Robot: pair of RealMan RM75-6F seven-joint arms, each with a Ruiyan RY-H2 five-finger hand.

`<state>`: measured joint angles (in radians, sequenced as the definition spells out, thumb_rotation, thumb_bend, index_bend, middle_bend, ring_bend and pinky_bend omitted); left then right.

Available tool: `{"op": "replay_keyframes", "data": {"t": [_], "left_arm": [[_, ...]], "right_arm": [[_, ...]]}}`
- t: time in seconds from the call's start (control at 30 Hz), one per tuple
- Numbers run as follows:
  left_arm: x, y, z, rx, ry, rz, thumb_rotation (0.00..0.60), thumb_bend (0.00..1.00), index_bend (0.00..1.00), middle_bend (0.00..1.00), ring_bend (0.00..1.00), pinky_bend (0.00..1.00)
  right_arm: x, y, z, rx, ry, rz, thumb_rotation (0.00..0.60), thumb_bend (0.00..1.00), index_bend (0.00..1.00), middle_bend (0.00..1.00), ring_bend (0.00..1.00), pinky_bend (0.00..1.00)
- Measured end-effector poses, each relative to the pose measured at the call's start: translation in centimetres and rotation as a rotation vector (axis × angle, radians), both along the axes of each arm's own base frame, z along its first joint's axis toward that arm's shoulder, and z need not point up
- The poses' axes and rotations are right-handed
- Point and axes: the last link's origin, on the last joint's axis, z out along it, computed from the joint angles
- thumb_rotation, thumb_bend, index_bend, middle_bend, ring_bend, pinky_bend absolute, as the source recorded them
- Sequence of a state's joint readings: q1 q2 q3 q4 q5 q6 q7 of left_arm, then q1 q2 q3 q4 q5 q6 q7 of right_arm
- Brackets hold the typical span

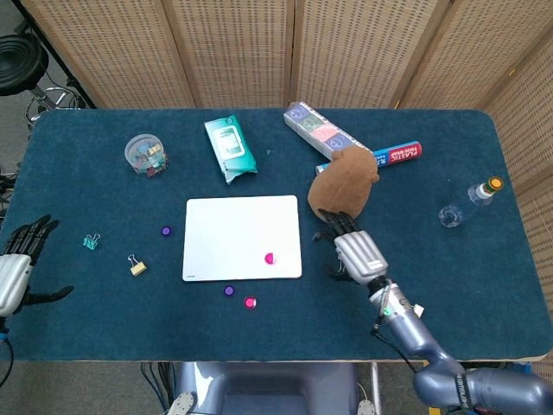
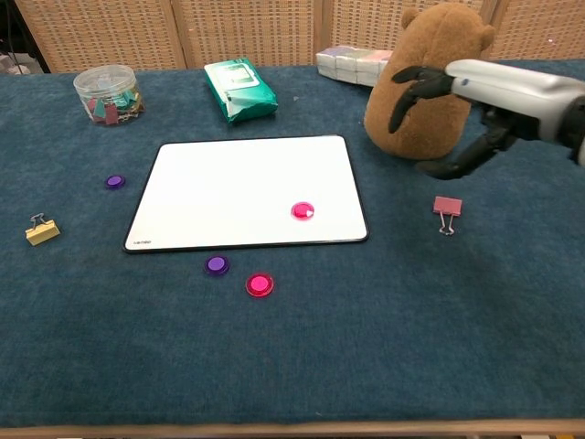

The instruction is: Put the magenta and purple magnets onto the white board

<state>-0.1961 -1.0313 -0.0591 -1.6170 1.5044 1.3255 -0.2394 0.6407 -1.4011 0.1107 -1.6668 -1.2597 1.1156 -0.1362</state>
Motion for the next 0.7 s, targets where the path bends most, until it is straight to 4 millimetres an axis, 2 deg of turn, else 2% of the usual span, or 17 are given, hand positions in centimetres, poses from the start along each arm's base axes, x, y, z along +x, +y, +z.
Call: {"op": "replay_keyframes", "data": {"t": [0.1,0.23,0.43,0.57,0.7], "left_arm": [[0.7,0.4,-0.9,-0.050,0.020,-0.043,0.600,0.00,0.00,0.00,0.00,0.00],[1.9,1.2,-2.2,-0.135,0.061,-0.117,0.600,0.00,0.00,0.00,0.00,0.00],[5.6,2.1,-4.1,-0.253,0.109,-0.263,0.600,0.00,0.00,0.00,0.00,0.00],[8.1,2.5,-5.7,-0.333,0.125,-0.322,0.600,0.00,0.04,0.00,0.00,0.00],[10.5,2.9,-7.2,-0.378,0.156,-0.376,0.600,0.00,0.14,0.00,0.00,0.00]], "right_arm": [[-3.5,1.1,2.2,-0.060,0.038,-0.014,0.600,0.25,0.31,0.00,0.00,0.00],[-7.6,3.0,4.7,-0.139,0.085,-0.064,0.600,0.24,0.31,0.00,0.00,0.00],[-12.2,5.7,7.2,-0.189,0.081,-0.155,0.600,0.23,0.29,0.00,0.00,0.00],[-14.2,7.8,8.5,-0.213,0.030,-0.218,0.600,0.23,0.29,0.00,0.00,0.00],[-15.9,10.1,9.6,-0.230,0.000,-0.255,0.600,0.23,0.29,0.00,0.00,0.00]]}}
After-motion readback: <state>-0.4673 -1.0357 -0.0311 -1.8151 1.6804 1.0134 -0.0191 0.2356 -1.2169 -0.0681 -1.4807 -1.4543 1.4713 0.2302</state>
